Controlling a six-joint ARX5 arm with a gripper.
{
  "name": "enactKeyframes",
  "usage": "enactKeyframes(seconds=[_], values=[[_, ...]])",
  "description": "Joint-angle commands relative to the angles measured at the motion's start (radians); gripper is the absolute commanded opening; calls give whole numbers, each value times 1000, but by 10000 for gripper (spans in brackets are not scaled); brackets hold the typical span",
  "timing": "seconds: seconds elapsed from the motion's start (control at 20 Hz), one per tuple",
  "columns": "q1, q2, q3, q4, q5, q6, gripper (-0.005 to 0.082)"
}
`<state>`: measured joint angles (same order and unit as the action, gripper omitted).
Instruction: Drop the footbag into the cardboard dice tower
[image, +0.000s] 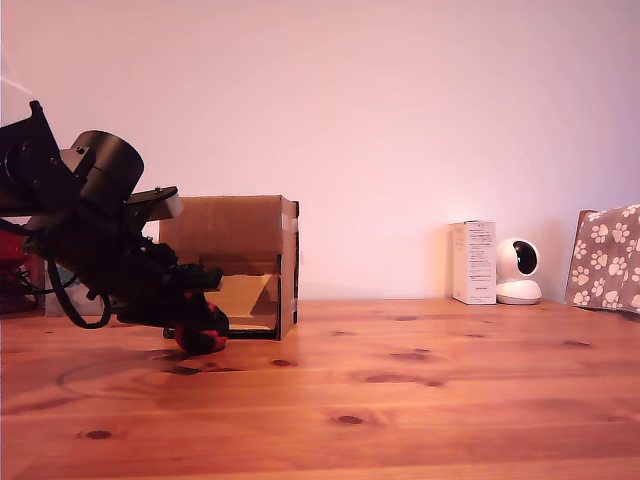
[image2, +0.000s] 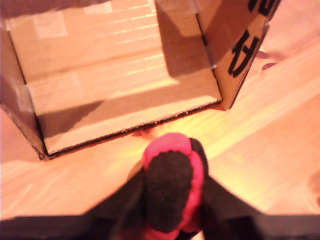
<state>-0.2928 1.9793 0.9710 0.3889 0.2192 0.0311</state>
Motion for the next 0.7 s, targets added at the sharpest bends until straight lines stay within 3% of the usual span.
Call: enactKeyframes(seconds=[0.0, 0.35, 0.65], values=[[1, -39, -13, -72, 17, 3, 99], [1, -358, -13, -402, 27, -10, 96], [1, -552, -13, -471, 27, -31, 96]])
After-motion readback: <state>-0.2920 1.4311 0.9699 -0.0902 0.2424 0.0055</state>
